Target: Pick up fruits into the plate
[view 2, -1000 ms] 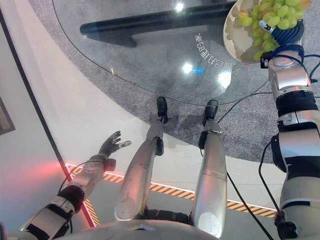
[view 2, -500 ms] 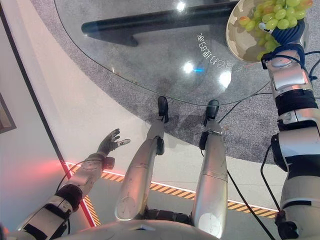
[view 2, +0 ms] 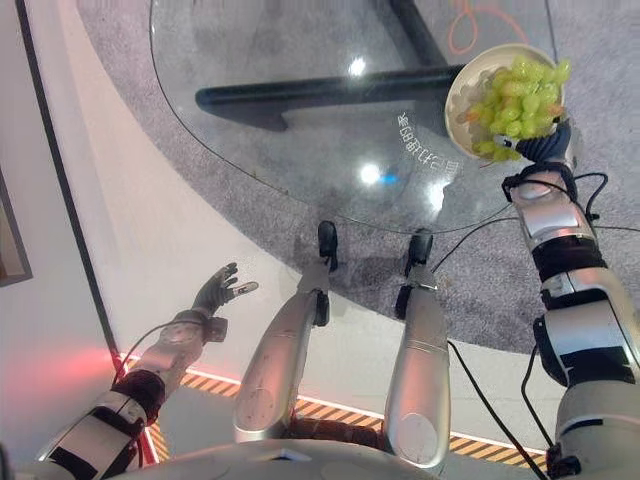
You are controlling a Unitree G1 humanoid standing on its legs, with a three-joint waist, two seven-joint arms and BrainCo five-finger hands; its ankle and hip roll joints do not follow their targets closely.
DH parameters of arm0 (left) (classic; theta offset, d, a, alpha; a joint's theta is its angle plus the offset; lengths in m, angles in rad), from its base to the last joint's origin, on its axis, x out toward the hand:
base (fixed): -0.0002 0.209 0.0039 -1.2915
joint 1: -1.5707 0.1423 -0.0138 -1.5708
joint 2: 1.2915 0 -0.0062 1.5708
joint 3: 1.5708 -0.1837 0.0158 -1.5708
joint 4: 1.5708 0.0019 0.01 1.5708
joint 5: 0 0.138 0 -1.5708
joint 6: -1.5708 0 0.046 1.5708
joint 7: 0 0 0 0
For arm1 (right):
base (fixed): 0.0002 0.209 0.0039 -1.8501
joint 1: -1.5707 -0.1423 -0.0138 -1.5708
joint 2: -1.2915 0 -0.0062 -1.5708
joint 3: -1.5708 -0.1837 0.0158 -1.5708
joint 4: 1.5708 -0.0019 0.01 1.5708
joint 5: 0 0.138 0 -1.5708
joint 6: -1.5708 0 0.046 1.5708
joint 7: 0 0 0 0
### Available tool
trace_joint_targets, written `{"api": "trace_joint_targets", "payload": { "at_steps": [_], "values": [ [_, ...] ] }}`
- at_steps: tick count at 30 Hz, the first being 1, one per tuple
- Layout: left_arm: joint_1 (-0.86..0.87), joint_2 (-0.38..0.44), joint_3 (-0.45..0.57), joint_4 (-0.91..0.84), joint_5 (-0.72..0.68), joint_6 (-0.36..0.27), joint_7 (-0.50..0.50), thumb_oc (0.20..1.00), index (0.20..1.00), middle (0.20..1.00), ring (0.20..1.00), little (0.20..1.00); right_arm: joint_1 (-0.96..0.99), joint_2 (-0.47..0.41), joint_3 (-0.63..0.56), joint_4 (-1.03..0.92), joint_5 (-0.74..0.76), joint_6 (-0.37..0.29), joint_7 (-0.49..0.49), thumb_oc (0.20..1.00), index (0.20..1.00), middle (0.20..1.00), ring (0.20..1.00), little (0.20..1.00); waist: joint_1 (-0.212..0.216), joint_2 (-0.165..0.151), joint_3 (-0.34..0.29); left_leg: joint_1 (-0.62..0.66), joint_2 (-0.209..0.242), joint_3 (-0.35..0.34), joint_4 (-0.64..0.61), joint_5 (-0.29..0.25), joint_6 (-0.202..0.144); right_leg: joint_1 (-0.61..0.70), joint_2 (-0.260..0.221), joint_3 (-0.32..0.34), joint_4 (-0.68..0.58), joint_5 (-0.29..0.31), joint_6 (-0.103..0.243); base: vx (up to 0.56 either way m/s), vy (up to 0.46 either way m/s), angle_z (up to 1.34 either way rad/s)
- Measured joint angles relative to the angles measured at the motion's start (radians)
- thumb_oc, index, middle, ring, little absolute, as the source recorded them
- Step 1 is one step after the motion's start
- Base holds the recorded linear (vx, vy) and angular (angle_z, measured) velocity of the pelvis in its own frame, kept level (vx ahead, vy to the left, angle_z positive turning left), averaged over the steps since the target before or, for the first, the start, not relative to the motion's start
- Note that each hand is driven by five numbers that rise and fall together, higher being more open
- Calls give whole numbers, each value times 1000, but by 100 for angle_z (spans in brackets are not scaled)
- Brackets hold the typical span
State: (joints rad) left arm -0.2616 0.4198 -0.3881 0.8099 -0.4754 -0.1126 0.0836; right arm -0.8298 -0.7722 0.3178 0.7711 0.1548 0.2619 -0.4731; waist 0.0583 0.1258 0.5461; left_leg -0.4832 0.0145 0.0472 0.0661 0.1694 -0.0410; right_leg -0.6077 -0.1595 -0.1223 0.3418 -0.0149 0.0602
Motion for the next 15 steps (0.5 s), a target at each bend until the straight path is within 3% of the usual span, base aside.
{"api": "trace_joint_targets", "payload": {
  "at_steps": [7,12,15],
  "values": [
    [1,-29,65,71,3,49,-42,1000,1000,1000,1000,1000,171,22,-85,-60,13,-41,4,1000,1000,1000,1000,1000,-18,-27,-2,221,9,-2,-66,-6,5,265,14,-28,-140,32,22,50,56,3],
    [29,-14,92,123,5,68,-54,1000,1000,1000,1000,1000,298,94,-125,-113,21,-64,3,1000,1000,1000,1000,1000,-22,-107,-47,307,22,-3,-96,-20,2,387,28,-41,-236,53,26,103,0,4],
    [51,-15,104,130,7,68,-73,1000,1000,1000,1000,1000,367,119,-138,-120,21,-73,2,1000,1000,1000,1000,1000,-22,-134,-90,335,22,-14,-115,-23,0,441,31,-57,-294,67,29,124,-16,13]
  ]
}}
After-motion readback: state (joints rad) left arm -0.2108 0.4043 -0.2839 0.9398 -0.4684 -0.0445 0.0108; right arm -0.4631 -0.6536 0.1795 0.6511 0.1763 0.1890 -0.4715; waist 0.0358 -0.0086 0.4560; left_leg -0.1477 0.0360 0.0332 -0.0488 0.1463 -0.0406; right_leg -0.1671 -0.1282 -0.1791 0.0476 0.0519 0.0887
